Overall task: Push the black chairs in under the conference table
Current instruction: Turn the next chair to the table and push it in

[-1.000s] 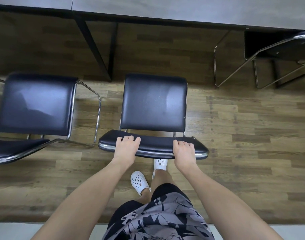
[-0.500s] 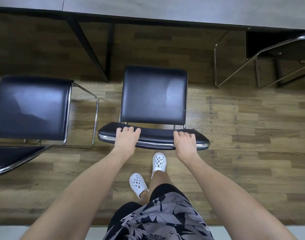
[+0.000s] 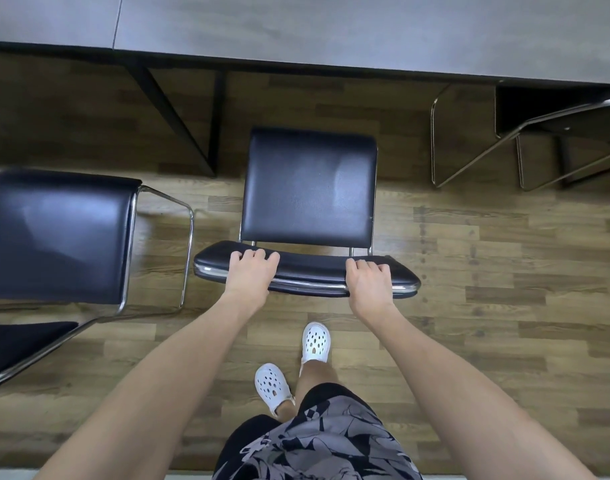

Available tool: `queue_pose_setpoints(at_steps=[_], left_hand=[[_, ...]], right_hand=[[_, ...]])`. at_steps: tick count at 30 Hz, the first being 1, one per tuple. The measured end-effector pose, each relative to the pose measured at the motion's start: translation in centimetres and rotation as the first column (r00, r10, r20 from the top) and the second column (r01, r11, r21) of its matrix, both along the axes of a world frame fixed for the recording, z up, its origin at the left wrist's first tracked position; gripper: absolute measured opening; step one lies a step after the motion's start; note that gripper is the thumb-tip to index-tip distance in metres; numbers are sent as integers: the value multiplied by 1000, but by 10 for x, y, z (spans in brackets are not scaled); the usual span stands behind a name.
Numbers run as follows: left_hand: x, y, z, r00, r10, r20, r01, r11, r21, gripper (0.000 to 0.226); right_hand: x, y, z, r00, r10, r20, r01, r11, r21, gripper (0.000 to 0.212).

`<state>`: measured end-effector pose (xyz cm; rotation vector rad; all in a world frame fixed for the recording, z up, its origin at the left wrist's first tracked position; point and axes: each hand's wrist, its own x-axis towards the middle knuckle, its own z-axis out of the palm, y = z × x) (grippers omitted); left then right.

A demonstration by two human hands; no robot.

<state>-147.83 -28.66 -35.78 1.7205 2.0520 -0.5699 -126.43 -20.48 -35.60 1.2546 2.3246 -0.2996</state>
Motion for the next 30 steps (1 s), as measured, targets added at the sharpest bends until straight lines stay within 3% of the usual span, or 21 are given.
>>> queue_pose_setpoints(at_steps=[30], left_hand=[[-49, 136, 1, 1000, -16, -26, 16, 1000, -6, 55]], right_hand=[[-49, 136, -1, 1000, 7, 10, -7, 1000, 2, 45]])
